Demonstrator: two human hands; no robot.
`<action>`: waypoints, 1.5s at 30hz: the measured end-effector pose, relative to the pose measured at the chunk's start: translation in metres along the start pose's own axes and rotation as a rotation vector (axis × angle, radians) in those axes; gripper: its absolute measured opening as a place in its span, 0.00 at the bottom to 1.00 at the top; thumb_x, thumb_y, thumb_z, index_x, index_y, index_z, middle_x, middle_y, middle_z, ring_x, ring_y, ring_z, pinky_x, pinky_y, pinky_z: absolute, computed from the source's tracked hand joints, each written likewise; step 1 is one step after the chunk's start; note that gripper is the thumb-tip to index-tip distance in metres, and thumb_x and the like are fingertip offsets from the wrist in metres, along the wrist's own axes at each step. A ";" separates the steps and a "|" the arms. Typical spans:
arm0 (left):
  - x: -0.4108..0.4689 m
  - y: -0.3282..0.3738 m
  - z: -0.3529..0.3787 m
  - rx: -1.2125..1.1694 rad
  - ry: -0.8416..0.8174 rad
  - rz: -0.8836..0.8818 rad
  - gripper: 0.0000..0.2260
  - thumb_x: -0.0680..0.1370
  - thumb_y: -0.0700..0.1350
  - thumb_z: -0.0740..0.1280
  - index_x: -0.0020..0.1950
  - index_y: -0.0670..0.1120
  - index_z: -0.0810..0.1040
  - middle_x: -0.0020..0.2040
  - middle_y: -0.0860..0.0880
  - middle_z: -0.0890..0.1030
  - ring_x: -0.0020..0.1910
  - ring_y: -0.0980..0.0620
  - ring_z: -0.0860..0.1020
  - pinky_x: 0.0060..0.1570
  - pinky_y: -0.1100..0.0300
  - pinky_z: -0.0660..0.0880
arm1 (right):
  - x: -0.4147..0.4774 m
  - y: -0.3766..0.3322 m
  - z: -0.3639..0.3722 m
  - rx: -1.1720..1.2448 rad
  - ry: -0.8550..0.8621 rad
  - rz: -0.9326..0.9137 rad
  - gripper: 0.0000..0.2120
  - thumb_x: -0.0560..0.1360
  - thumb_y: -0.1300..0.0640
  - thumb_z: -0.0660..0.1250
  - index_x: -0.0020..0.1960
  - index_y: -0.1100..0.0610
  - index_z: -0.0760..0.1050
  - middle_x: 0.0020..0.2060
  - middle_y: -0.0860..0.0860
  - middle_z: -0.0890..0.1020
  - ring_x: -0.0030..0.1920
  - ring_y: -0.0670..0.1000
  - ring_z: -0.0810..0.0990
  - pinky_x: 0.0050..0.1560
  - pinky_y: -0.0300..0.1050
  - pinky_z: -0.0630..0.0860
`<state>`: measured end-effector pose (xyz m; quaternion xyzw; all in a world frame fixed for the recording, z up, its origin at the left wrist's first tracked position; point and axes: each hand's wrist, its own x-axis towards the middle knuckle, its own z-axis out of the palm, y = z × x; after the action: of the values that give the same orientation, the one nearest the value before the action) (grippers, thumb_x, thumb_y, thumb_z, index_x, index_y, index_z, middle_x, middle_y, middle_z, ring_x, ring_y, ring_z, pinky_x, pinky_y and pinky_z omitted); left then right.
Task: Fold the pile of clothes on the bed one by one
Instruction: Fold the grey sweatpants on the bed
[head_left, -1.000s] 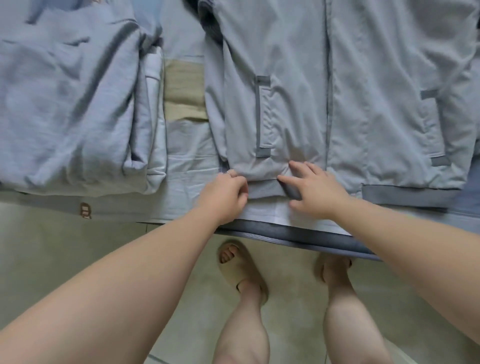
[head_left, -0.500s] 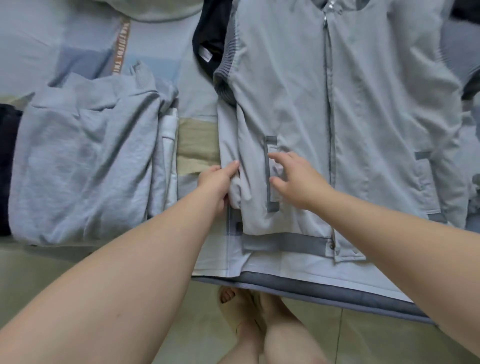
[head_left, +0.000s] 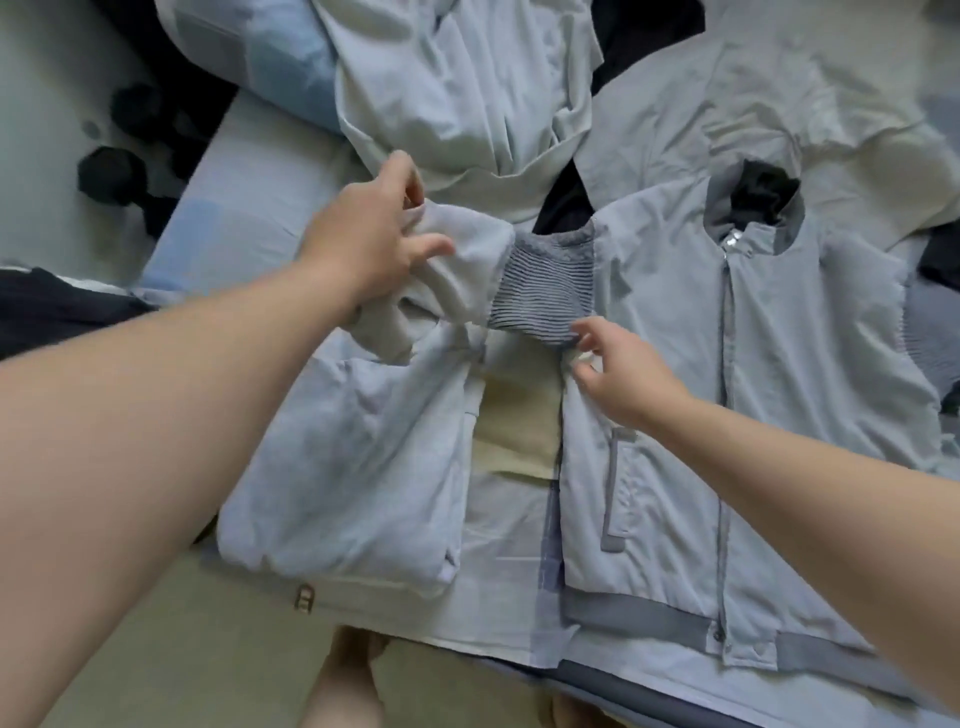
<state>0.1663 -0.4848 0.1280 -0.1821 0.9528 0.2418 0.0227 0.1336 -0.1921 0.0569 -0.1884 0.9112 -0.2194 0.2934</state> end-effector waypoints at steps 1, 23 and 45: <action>0.013 -0.017 -0.016 0.067 -0.070 0.011 0.21 0.73 0.60 0.75 0.53 0.51 0.68 0.46 0.48 0.77 0.43 0.43 0.72 0.42 0.51 0.67 | 0.009 -0.013 0.002 -0.006 0.008 0.004 0.22 0.79 0.56 0.65 0.72 0.51 0.69 0.62 0.52 0.79 0.62 0.53 0.77 0.55 0.44 0.70; 0.135 -0.315 0.045 -0.487 -0.564 -0.630 0.21 0.70 0.52 0.80 0.56 0.42 0.79 0.52 0.43 0.82 0.50 0.43 0.80 0.58 0.50 0.77 | 0.216 -0.184 0.191 -0.226 0.028 0.176 0.25 0.80 0.42 0.57 0.76 0.44 0.58 0.77 0.49 0.60 0.76 0.54 0.58 0.74 0.63 0.54; 0.149 -0.315 0.023 -0.316 -0.124 -0.404 0.23 0.79 0.46 0.68 0.73 0.53 0.67 0.70 0.49 0.71 0.60 0.45 0.75 0.59 0.56 0.69 | 0.233 -0.211 0.182 -0.052 0.020 0.412 0.34 0.81 0.37 0.53 0.81 0.44 0.45 0.82 0.53 0.50 0.79 0.59 0.55 0.75 0.67 0.55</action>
<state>0.1396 -0.7813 -0.0541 -0.3550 0.8442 0.3890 0.1001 0.1147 -0.5303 -0.0740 -0.0035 0.9387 -0.1332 0.3179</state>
